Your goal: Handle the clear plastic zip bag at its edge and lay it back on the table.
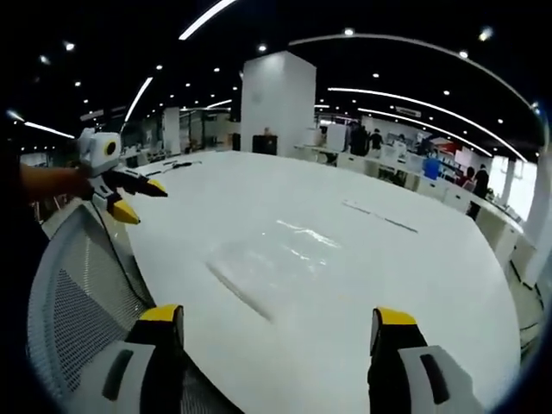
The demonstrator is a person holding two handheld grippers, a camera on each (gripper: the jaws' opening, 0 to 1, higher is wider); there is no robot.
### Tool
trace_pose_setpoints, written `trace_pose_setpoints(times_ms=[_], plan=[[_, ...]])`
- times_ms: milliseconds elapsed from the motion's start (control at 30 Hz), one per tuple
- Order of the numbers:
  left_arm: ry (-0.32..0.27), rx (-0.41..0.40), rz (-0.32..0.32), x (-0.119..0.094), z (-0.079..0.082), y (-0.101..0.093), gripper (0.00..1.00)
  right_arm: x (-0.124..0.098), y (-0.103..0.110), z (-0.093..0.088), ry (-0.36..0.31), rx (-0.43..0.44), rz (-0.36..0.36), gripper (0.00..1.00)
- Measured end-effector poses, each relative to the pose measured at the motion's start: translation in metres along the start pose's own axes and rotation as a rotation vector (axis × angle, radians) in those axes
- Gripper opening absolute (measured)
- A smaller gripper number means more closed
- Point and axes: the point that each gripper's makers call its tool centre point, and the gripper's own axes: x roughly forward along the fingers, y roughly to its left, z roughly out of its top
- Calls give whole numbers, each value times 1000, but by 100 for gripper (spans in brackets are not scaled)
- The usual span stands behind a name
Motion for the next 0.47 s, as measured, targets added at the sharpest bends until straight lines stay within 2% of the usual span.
trace_pose_setpoints(times_ms=[267, 467], plan=[[7, -9, 13, -6, -3, 3, 63, -9, 4, -3, -2, 18, -4, 99], [12, -10, 11, -7, -4, 0, 69, -14, 3, -4, 4, 52, -5, 100]])
